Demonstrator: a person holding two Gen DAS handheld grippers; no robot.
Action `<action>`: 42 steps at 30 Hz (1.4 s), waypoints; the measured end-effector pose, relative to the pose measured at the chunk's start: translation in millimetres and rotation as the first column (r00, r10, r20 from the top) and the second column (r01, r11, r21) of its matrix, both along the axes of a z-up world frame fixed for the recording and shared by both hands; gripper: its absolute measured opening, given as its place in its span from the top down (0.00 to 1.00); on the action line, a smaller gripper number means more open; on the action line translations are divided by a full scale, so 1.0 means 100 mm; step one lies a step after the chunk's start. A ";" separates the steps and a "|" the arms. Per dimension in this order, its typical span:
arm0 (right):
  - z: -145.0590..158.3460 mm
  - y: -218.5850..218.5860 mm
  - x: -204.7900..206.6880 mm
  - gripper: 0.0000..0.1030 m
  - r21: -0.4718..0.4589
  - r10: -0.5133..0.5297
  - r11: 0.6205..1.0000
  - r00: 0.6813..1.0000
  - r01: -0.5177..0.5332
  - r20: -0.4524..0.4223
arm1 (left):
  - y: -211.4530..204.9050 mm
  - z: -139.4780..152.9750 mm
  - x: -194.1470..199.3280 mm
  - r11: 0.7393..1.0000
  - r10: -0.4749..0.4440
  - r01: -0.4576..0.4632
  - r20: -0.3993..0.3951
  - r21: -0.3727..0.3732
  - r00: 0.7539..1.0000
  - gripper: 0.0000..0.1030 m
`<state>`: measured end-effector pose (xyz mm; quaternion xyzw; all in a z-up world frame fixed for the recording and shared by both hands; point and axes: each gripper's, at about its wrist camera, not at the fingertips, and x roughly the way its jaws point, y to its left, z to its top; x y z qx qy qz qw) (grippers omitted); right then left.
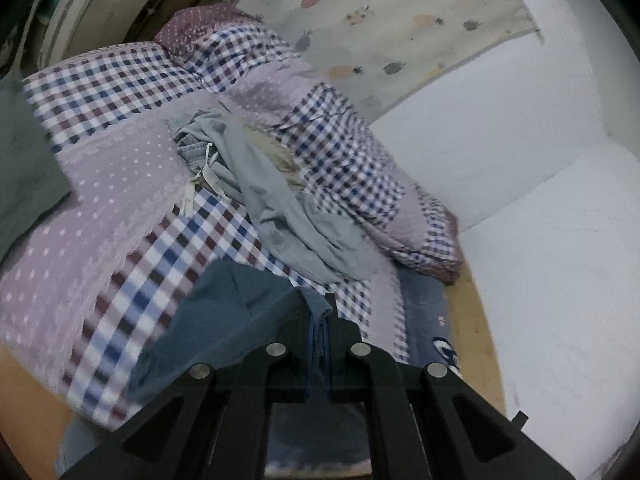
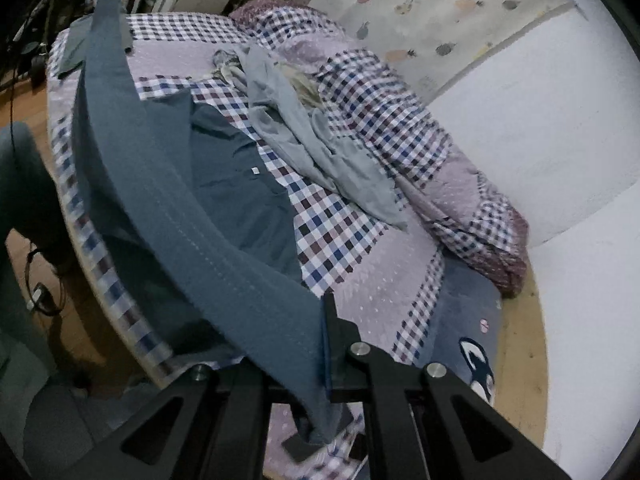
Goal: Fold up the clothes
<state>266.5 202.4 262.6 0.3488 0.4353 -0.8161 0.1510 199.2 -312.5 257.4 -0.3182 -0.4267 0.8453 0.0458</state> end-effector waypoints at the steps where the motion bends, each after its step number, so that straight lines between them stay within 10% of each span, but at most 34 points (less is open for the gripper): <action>1: -0.07 0.01 -0.21 0.98 0.000 -0.002 1.000 1.000 0.002 0.017 | -0.03 -0.07 -0.23 1.000 0.001 -0.001 0.022 -0.003 1.000 0.98; 11: -1.14 0.16 -2.20 0.98 -0.008 -0.081 0.996 0.960 0.086 0.267 | -0.08 -1.29 -2.31 0.997 0.026 -0.004 0.300 -0.072 0.954 0.98; 22: -2.28 0.23 -3.63 0.98 -0.010 -0.164 0.981 0.852 0.194 0.497 | -0.13 -2.51 -3.29 0.992 0.090 -0.033 0.496 -0.122 0.864 0.98; 31: -2.33 0.40 -3.97 0.97 -0.114 -0.173 0.955 0.826 0.275 0.537 | -0.05 -2.60 -3.52 0.990 0.080 -0.010 0.492 -0.143 0.867 0.98; 38: -2.49 0.65 -4.11 0.74 -0.151 -0.280 0.896 0.793 0.418 0.541 | -0.21 -2.60 -3.51 1.000 -0.018 0.022 0.407 -0.007 0.913 0.96; 40: -2.45 0.83 -4.13 0.62 -0.154 -0.374 0.852 0.787 0.501 0.491 | -0.28 -2.51 -3.44 0.999 -0.043 0.032 0.369 0.035 0.928 0.90; 42: -2.37 1.07 -4.12 0.61 -0.161 -0.490 0.783 0.756 0.601 0.435 | -0.36 -2.36 -3.27 0.998 -0.055 0.045 0.306 0.041 0.950 0.51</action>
